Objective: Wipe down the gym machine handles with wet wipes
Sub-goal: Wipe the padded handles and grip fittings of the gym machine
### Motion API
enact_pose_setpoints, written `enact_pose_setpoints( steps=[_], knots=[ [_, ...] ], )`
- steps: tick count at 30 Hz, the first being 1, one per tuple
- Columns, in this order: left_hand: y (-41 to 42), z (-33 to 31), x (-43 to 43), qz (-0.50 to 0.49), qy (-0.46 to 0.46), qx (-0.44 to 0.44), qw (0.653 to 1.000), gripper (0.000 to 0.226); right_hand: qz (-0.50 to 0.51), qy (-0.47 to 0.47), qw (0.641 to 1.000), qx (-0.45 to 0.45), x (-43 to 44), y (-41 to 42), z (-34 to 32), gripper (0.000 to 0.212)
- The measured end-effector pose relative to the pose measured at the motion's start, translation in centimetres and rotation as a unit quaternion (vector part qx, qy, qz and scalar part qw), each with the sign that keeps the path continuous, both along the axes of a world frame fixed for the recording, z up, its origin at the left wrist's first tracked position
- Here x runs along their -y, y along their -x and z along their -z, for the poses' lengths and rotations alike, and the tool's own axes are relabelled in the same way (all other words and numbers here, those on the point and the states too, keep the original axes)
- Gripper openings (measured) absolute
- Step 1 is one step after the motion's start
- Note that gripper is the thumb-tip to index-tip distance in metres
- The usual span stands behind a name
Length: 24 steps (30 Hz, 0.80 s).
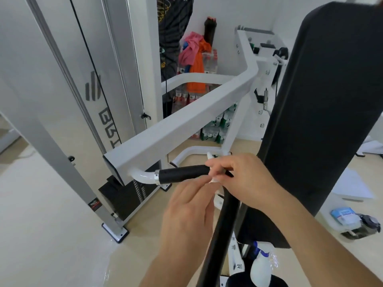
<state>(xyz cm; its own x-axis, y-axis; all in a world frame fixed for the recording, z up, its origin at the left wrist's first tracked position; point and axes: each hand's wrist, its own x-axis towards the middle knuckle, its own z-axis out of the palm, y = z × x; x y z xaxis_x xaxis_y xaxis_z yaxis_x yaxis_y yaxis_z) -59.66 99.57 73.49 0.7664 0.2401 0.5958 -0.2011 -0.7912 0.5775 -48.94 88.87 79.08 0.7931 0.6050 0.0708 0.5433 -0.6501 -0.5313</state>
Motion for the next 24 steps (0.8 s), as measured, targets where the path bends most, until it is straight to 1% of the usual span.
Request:
enact_pose_setpoints(
  steps=[2, 4, 6, 8, 9, 10, 13, 15, 18, 20, 22, 24],
  knots=[
    [-0.9, -0.9, -0.4, 0.019, -0.025, 0.015, 0.999, 0.028, -0.004, -0.046, 0.999, 0.008, 0.4, 0.3, 0.3, 0.020],
    [-2.4, -1.4, -0.6, 0.038, -0.067, -0.003, 0.997, 0.031, 0.003, -0.089, 0.996, 0.010, 0.4, 0.5, 0.5, 0.037],
    [-3.8, -1.0, -1.0, 0.067, -0.091, -0.017, 0.993, 0.030, 0.019, -0.128, 0.990, -0.048, 0.7, 0.4, 0.4, 0.061],
    [-4.4, -0.2, -1.4, 0.089, -0.118, -0.024, 0.989, 0.032, 0.013, -0.151, 0.982, -0.112, 1.2, 0.3, 0.4, 0.081],
    [-4.5, 0.1, -1.6, 0.093, -0.127, -0.019, 0.987, 0.031, 0.006, -0.151, 0.980, -0.127, 1.4, 0.3, 0.4, 0.087],
    [-4.6, 0.2, -1.8, 0.098, -0.131, -0.011, 0.987, 0.028, 0.003, -0.148, 0.980, -0.134, 1.6, 0.4, 0.5, 0.087],
    [-5.2, 0.1, -2.4, 0.099, -0.140, 0.002, 0.985, 0.023, 0.024, -0.129, 0.985, -0.108, 1.9, 0.9, 1.1, 0.072],
    [-5.5, 0.2, -3.0, 0.083, -0.156, 0.001, 0.984, 0.023, 0.047, -0.114, 0.990, -0.062, 2.0, 1.5, 1.8, 0.060],
    [-5.3, 1.1, -4.4, 0.061, -0.154, 0.019, 0.986, 0.021, 0.065, -0.073, 0.995, 0.016, 1.7, 1.9, 2.3, 0.047],
    [-4.6, 1.8, -5.3, 0.039, -0.140, 0.042, 0.989, 0.018, 0.055, -0.047, 0.996, 0.058, 1.3, 2.2, 2.0, 0.036],
    [-4.2, 2.2, -5.7, 0.015, -0.134, 0.057, 0.989, 0.016, 0.013, -0.017, 0.995, 0.095, 0.5, 2.4, 1.4, 0.024],
    [-4.4, 2.1, -5.5, 0.002, -0.144, 0.060, 0.988, 0.014, -0.015, 0.012, 0.993, 0.113, -0.3, 2.6, 1.2, 0.019]
  ],
)
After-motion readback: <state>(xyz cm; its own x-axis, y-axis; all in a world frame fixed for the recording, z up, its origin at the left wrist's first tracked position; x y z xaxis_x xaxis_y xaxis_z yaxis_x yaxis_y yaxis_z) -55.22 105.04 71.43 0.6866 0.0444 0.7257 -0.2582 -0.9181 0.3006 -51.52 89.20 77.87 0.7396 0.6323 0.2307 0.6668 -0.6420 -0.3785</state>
